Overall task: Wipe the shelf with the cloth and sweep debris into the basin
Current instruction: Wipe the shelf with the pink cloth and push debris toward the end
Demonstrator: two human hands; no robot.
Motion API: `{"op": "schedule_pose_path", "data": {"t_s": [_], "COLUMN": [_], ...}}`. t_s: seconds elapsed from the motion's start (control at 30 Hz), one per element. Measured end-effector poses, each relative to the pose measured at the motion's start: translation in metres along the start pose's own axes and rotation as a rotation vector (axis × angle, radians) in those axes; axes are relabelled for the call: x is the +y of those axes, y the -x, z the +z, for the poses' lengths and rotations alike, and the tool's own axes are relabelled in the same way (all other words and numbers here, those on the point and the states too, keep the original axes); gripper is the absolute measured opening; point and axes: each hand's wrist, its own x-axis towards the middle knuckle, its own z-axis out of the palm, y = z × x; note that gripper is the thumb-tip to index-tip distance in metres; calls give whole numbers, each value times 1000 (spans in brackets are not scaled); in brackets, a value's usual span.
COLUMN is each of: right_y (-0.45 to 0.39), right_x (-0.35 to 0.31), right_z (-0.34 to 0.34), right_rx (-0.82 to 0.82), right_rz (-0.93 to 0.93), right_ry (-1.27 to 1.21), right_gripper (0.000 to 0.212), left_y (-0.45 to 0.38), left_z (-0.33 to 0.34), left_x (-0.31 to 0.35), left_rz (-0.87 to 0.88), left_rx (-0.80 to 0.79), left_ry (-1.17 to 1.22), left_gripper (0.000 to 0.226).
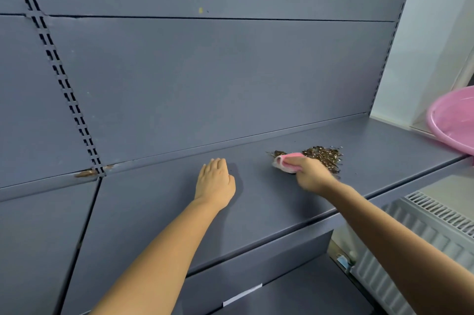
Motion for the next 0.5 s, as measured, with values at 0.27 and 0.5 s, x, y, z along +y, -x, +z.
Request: {"op": "schedule_pose_path", "data": {"t_s": [0.27,0.5], "right_y": [-12,-37], "right_x": [-46,4], "right_z": [62,40], "right_rx": [-236,-106], "right_rz": [-238,-236], "right_ry": [147,57], "right_gripper": [37,28], "left_y": [-4,-1], "left_z": [-4,5], "left_x": [-14,-19], "left_rz": [-56,-6], "left_rx": [28,23], "left_ry": [48,4], "left_gripper": [40,47]}}
